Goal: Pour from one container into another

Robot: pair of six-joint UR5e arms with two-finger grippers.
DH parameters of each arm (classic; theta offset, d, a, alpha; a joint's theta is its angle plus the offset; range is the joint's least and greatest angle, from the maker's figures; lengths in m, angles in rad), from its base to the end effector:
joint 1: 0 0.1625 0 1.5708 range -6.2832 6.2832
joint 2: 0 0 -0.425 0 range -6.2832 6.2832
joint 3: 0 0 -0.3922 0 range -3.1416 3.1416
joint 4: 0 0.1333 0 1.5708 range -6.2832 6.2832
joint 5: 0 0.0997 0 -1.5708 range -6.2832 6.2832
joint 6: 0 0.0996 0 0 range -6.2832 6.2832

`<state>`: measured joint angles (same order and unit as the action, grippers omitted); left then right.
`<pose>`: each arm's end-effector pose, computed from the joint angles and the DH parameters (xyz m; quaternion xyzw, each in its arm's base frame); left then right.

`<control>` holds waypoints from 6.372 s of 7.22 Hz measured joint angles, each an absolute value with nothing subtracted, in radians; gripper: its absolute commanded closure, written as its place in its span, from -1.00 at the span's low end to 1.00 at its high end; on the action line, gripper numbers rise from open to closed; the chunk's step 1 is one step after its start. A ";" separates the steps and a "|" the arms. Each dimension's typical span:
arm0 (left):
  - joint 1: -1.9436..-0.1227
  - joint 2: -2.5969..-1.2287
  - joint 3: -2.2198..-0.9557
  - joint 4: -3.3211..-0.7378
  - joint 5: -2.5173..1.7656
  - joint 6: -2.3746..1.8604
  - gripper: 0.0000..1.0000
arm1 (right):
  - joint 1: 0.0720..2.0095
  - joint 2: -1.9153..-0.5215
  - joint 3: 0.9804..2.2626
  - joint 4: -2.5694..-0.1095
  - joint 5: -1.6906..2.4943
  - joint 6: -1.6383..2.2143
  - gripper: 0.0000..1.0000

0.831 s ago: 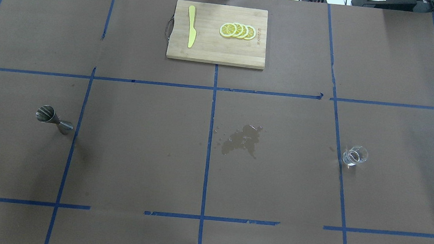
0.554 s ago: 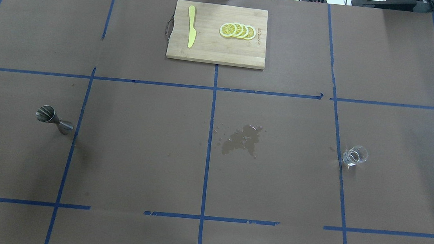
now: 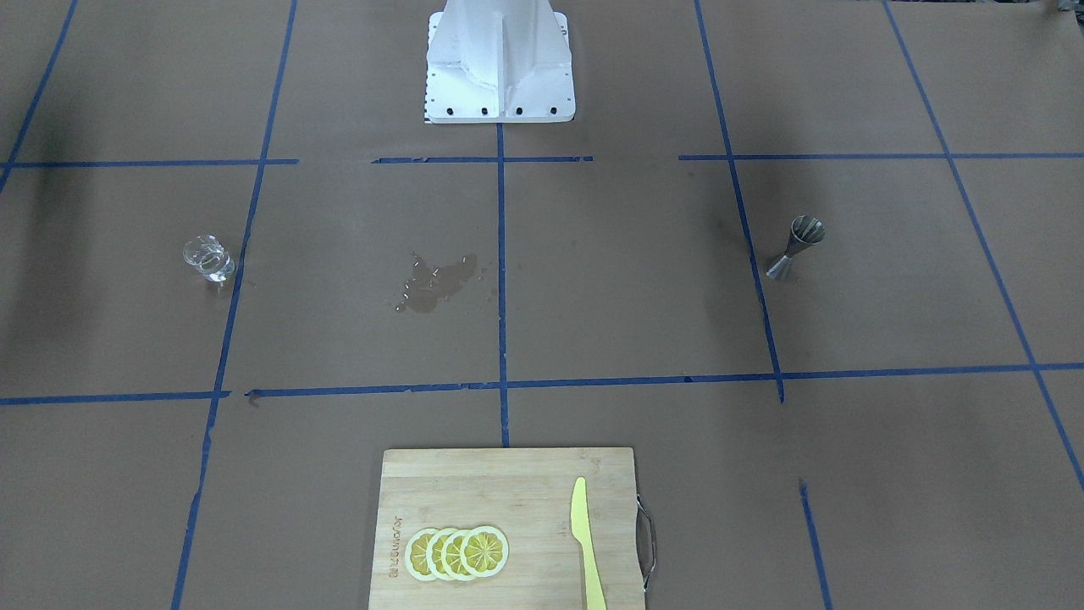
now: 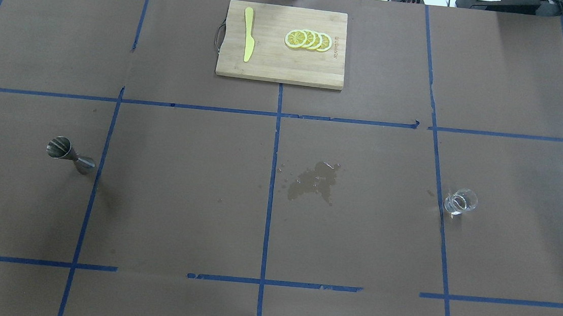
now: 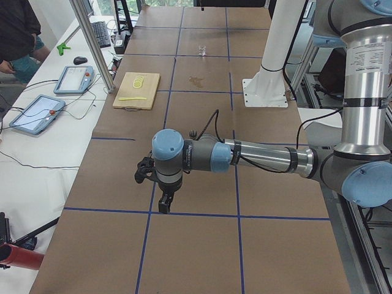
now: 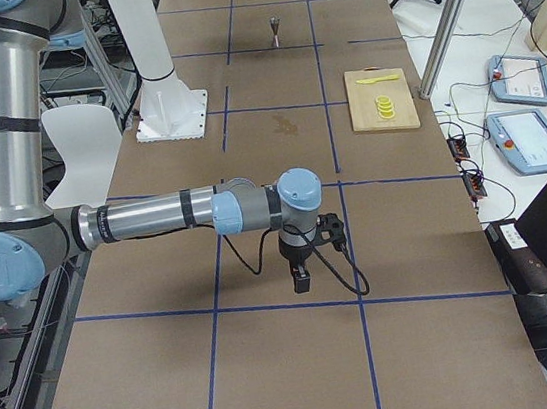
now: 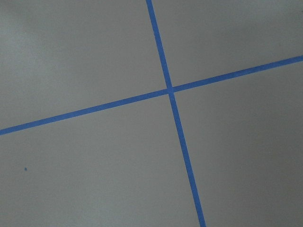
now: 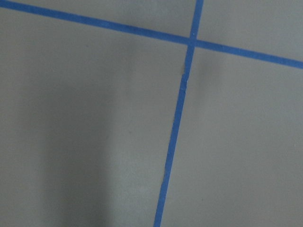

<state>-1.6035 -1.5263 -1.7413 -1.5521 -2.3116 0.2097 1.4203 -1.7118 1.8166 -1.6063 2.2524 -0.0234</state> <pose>-0.0817 -0.4748 0.6002 0.0933 0.3528 0.1016 0.9255 0.0045 -0.4408 0.6125 0.0114 -0.3354 -0.0933 0.9374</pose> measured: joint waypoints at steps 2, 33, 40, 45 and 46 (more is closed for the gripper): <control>-1.603 -1.543 -1.730 -1.633 -2.317 0.183 -1.00 | 1.419 -1.642 1.821 -1.605 2.250 -0.017 -1.00; -0.172 -1.474 -1.695 -2.683 -0.424 -1.233 -1.00 | 1.427 -1.629 1.814 -1.434 2.278 0.124 -1.00; -0.159 -1.494 -1.569 -2.777 -0.425 -1.243 -0.93 | 1.427 -1.628 1.813 -1.434 2.278 0.124 -1.00; -0.158 -1.518 -1.534 -2.780 -0.431 -1.236 0.04 | 1.428 -1.628 1.813 -1.434 2.278 0.124 -1.00; -0.158 -1.518 -1.534 -2.780 -0.431 -1.236 0.08 | 1.427 -1.628 1.813 -1.434 2.278 0.124 -1.00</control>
